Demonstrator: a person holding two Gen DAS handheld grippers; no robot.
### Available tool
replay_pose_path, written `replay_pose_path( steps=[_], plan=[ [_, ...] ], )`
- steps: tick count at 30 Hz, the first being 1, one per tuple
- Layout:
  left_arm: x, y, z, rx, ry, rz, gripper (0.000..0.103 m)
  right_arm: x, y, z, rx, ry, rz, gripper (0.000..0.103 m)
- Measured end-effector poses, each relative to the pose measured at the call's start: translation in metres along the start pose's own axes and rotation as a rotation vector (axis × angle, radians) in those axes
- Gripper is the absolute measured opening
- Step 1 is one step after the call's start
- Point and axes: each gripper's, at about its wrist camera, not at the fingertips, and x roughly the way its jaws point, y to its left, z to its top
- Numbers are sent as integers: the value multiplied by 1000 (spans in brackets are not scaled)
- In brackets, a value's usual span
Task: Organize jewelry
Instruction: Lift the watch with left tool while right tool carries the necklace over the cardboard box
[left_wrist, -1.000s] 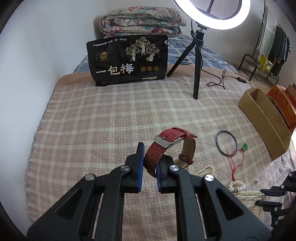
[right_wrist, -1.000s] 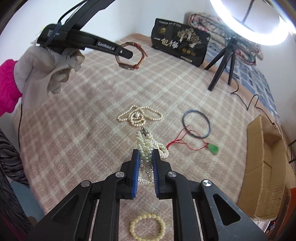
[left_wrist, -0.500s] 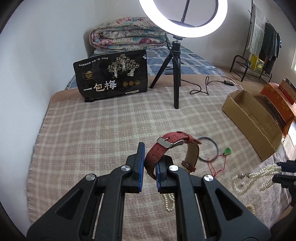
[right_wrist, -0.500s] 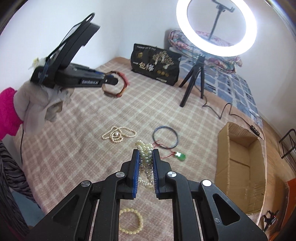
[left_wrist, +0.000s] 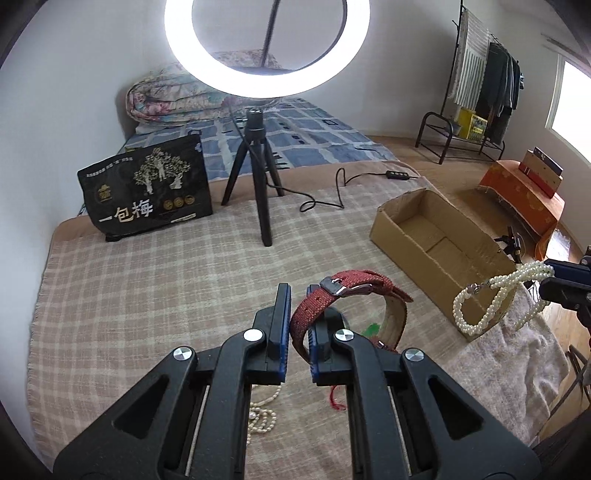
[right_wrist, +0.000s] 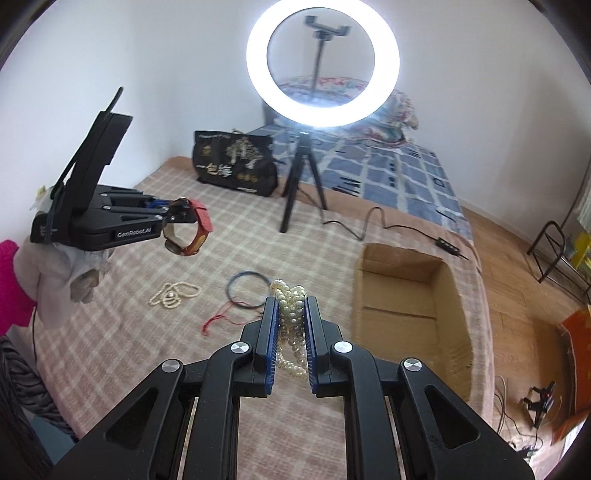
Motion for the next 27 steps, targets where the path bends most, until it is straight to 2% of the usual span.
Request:
replay_pose_path(
  steps=[7, 13, 19, 27],
  plan=[
    [19, -47, 29, 40, -4, -58, 6, -11, -60, -15, 111, 11, -74, 12],
    [47, -91, 51, 71, 21, -108, 6, -7, -92, -31, 164, 52, -113, 12],
    [80, -129, 63, 83, 59, -146, 6, 1, -115, -44, 204, 88, -118, 12],
    [122, -155, 69, 61, 124, -161, 6, 16, -133, -56, 243, 134, -100, 12]
  ],
)
